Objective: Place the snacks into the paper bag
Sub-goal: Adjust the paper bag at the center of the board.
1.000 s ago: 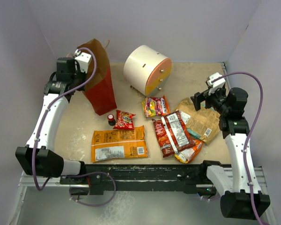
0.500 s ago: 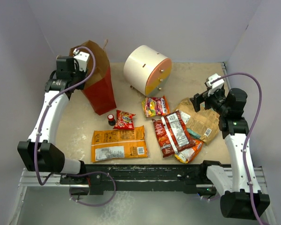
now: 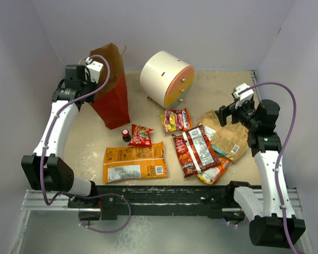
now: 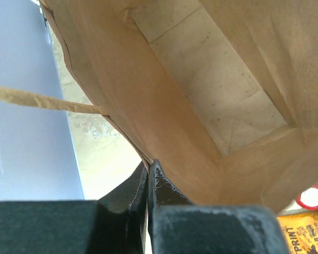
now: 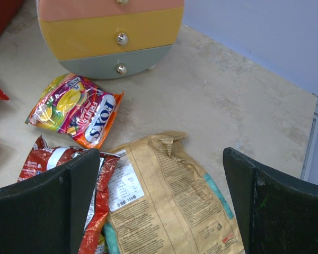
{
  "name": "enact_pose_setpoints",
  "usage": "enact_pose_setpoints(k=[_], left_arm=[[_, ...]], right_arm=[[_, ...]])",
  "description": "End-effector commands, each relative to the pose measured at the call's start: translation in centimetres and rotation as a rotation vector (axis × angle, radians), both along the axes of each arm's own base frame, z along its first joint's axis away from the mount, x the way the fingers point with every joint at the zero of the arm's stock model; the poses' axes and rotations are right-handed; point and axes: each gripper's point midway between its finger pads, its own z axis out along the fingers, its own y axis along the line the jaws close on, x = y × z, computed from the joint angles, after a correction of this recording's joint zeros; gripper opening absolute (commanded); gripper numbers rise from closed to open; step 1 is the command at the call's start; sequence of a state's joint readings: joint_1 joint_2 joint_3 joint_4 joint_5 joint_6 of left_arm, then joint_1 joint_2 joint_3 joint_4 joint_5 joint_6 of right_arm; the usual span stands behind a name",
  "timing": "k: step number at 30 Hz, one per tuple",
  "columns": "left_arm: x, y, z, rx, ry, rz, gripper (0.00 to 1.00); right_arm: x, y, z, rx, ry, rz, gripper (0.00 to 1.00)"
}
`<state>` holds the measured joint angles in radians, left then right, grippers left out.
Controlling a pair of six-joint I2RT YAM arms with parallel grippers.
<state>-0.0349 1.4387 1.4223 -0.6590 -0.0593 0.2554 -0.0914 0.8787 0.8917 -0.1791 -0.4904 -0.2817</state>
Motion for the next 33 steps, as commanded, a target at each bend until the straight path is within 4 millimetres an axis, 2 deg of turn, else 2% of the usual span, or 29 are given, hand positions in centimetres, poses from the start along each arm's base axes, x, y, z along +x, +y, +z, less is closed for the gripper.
enact_pose_setpoints(k=[1, 6, 10, 17, 23, 28, 33], left_arm=[[-0.8, 0.3, 2.6, 0.058, -0.031, -0.065, 0.00], [-2.2, 0.2, 2.7, 0.106, -0.002, -0.168, 0.00], [-3.2, -0.5, 3.7, 0.131, -0.017, -0.268, 0.00], [-3.4, -0.7, 4.2, 0.188, -0.014, -0.404, 0.00], [-4.4, -2.4, 3.1, 0.090, 0.040, -0.554, 0.00], [-4.8, -3.2, 2.4, 0.024, 0.066, -0.601, 0.00], [-4.5, -2.9, 1.5, 0.012, 0.089, -0.596, 0.00]], right_arm=[[0.1, 0.2, 0.8, -0.008, -0.035, 0.021, 1.00], [0.2, 0.2, 0.7, -0.009, -0.033, 0.022, 1.00], [0.2, 0.2, 0.6, -0.008, -0.029, 0.024, 1.00], [0.1, 0.2, 0.6, -0.008, -0.028, 0.025, 1.00], [0.1, 0.3, 0.6, -0.010, -0.030, 0.027, 1.00], [0.1, 0.5, 0.5, -0.008, -0.027, 0.046, 1.00], [0.2, 0.6, 0.2, -0.015, -0.012, 0.057, 1.00]])
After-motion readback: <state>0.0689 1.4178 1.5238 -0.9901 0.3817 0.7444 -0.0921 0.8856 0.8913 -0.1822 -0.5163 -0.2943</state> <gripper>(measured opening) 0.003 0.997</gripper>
